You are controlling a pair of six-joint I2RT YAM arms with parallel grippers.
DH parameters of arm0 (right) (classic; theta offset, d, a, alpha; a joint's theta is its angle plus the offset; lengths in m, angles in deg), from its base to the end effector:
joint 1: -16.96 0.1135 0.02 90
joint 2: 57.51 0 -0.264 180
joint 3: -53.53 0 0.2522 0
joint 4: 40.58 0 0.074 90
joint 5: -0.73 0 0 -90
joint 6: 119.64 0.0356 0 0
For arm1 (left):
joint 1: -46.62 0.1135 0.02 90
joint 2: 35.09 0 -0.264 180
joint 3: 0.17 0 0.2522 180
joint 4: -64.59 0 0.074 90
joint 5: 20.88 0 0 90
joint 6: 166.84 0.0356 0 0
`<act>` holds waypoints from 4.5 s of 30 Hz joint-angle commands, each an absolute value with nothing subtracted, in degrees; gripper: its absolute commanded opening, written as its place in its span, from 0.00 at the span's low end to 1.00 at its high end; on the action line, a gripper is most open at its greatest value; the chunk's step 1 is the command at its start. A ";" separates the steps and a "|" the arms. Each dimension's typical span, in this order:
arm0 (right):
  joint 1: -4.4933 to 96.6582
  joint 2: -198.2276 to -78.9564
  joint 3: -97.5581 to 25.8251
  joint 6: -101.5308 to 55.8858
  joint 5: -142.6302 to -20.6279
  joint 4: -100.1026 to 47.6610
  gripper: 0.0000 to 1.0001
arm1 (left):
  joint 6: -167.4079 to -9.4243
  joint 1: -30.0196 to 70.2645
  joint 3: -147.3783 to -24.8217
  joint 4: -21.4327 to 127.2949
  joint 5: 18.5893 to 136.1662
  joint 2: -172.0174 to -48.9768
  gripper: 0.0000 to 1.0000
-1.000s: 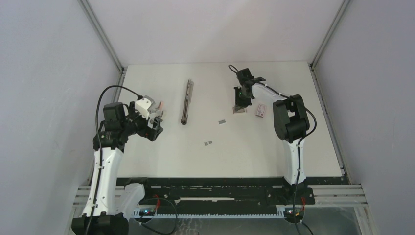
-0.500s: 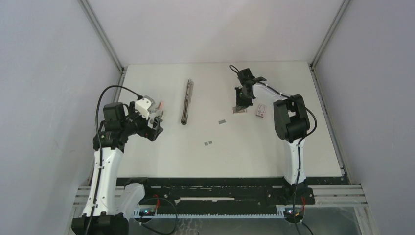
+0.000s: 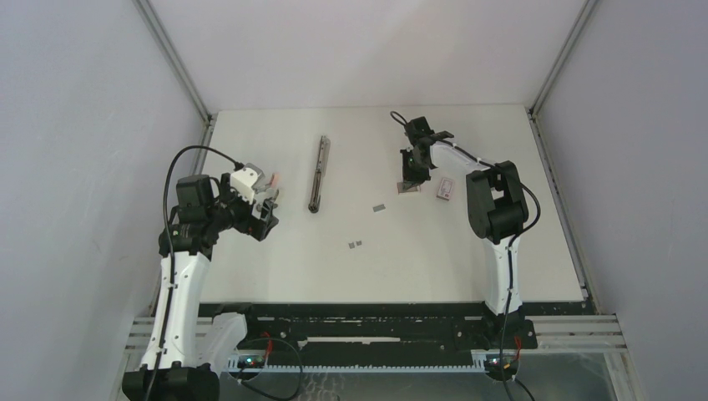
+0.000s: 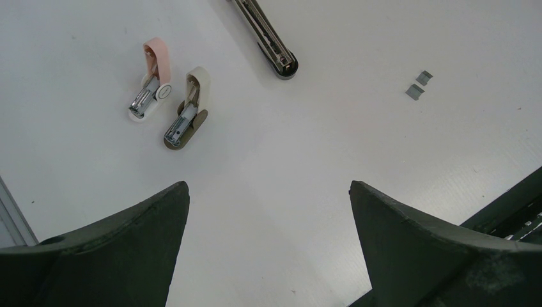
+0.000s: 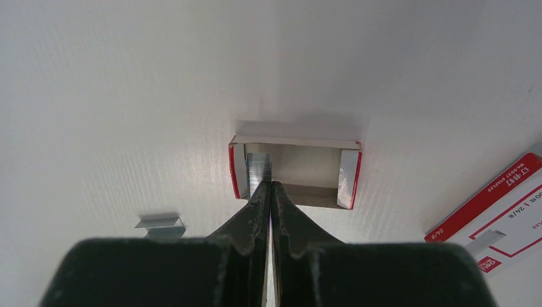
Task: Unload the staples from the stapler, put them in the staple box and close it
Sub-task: Place the staple in the staple box, then pick up the staple from the center of the board.
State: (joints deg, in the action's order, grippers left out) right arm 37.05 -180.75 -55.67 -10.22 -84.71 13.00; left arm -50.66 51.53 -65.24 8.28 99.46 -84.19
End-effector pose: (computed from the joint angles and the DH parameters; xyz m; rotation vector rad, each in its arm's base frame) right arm 0.4226 0.1576 0.1719 -0.0382 2.7860 0.2907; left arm 0.1704 -0.0034 0.3146 0.6655 2.0746 -0.2966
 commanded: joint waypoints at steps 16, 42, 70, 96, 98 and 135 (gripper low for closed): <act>37.77 -181.96 -59.41 -11.55 -84.85 12.98 0.00 | -49.94 51.86 -63.55 9.78 100.49 -83.60 1.00; 37.87 -182.17 -59.33 -12.94 -85.14 14.12 0.02 | -49.90 51.85 -63.54 9.78 100.49 -83.47 1.00; 38.68 -178.42 -61.48 -14.12 -85.47 14.95 0.18 | -49.94 51.85 -63.53 9.54 100.67 -83.39 1.00; 44.64 -180.02 -63.87 -48.38 -65.30 21.37 0.51 | -49.77 51.87 -63.56 9.47 101.02 -83.24 1.00; 44.63 -182.43 -65.65 -48.35 -62.38 23.35 0.53 | -49.77 51.89 -63.66 9.43 100.95 -83.29 1.00; 43.53 -190.56 -70.81 -49.17 -53.95 36.03 0.55 | -49.68 51.83 -63.58 9.34 101.37 -83.41 1.00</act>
State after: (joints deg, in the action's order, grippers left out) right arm 43.65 -190.81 -69.51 -48.55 -56.08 34.83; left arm -50.66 51.53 -65.24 8.26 99.57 -84.06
